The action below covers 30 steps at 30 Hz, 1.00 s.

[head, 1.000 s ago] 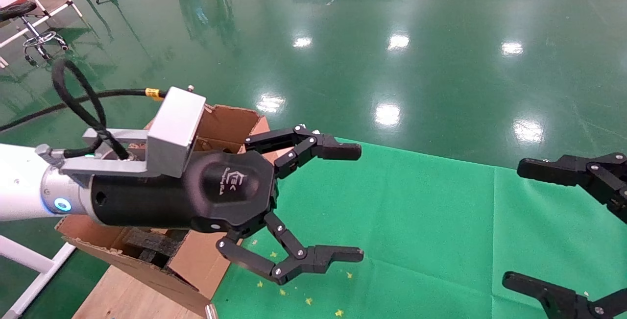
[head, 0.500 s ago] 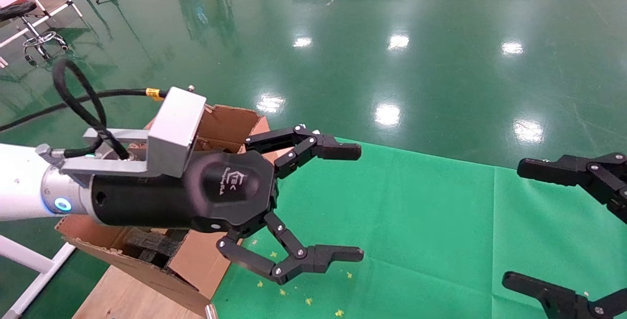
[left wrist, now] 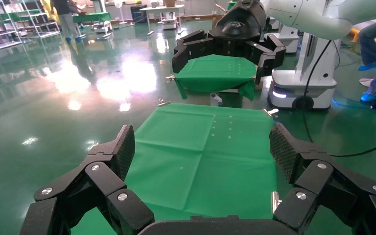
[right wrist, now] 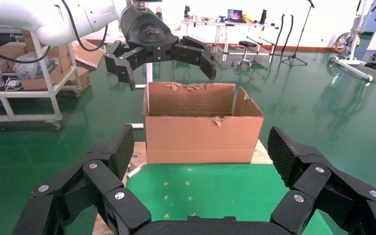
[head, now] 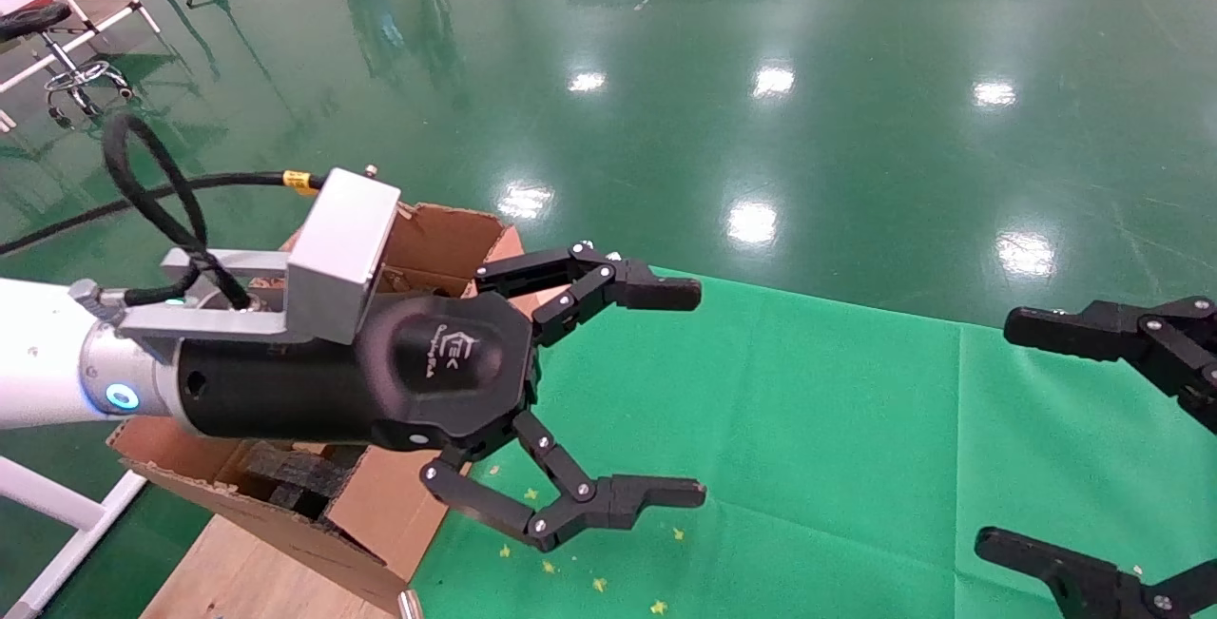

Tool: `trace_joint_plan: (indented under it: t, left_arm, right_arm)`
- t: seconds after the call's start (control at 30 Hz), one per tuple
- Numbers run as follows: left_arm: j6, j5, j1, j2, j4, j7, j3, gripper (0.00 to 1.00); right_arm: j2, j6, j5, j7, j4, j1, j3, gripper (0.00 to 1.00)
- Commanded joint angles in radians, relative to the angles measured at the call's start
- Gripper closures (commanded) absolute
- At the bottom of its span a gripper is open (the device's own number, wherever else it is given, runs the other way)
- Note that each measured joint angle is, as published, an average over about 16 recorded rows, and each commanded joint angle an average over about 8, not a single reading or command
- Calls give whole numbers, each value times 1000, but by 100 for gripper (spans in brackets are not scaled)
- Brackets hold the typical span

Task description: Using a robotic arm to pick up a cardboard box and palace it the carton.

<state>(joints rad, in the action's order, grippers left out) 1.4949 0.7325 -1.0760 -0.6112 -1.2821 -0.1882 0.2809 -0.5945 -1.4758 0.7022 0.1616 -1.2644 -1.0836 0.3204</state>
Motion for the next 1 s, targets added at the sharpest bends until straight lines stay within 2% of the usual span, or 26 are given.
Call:
trace_joint_plan:
  t: [0.03, 1.0]
  left_arm:
    - [0, 0, 0, 0, 0, 0, 0, 0]
    - [0, 0, 0, 0, 0, 0, 0, 0]
  right_arm:
    - [0, 0, 0, 0, 0, 0, 0, 0]
    - [0, 0, 0, 0, 0, 0, 0, 0]
